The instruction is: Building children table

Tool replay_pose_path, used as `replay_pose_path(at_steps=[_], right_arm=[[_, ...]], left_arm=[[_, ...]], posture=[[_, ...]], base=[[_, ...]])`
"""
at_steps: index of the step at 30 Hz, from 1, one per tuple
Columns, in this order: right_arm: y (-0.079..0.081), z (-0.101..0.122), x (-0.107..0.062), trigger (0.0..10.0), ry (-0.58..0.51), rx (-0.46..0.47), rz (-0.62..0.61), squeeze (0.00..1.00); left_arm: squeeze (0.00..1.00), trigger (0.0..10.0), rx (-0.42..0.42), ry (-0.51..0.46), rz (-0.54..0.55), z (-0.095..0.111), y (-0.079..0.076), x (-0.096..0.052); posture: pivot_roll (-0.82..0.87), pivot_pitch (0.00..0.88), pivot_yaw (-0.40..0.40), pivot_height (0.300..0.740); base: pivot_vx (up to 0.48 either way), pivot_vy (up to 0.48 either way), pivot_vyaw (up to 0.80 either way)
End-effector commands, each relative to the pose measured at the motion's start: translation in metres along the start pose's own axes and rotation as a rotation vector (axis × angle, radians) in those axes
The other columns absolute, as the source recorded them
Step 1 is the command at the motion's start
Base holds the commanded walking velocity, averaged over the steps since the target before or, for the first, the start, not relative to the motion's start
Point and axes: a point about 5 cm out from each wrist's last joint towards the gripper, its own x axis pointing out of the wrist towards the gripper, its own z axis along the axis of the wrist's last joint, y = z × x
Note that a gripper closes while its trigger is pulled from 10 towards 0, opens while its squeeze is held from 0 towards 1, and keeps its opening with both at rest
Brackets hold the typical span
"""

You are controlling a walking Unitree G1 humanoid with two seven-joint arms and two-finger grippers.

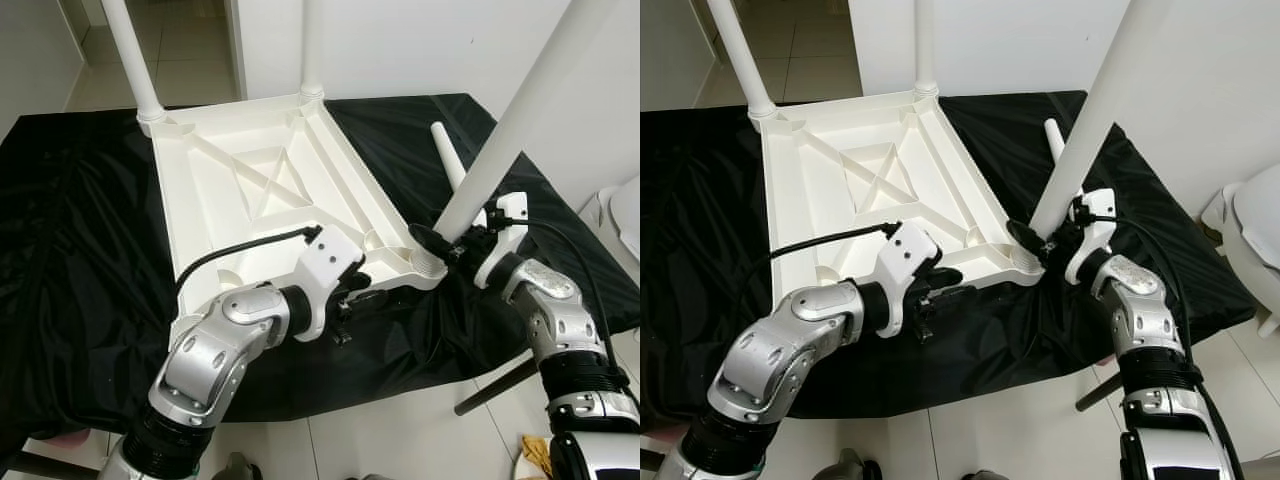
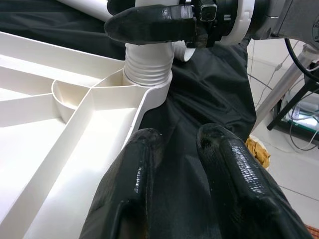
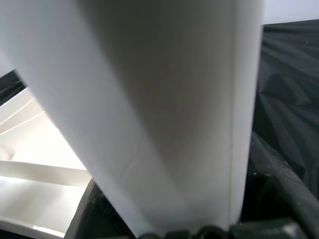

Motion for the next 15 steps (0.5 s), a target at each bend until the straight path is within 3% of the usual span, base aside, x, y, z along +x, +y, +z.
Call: replay_pose_path(at_steps=[1, 2, 14, 15], right_arm=[[0.0, -0.007, -0.003, 10.0, 0.026, 0.004, -0.041, 0.0], [0.002, -0.008, -0.001, 10.0, 0.026, -0.003, -0.1, 0.0], [0.019, -0.008, 0.001, 10.0, -0.01, 0.018, -0.245, 0.0], [0.026, -0.008, 0.002, 10.0, -0.03, 0.032, -0.293, 0.0]], left_arm=[[0.0, 10.0, -0.001, -0.001, 0.045, 0.001, 0.002, -0.001], [0.0, 10.0, 0.0, -0.003, 0.043, 0.002, 0.001, -0.001], [0.0, 10.0, 0.0, -0.003, 0.047, 0.0, 0.002, -0.001], [0.0, 10.0, 0.003, -0.002, 0.044, 0.0, 0.002, -0.001]], posture=[[-0.04, 0.079, -0.008, 0.74], [-0.04, 0.076, -0.012, 0.74], [-0.04, 0.067, -0.014, 0.74], [-0.04, 0.063, -0.014, 0.74]], base=[[0.0, 0.0, 0.0], [0.0, 0.0, 0.0], [0.0, 0.0, 0.0], [0.0, 0.0, 0.0]])
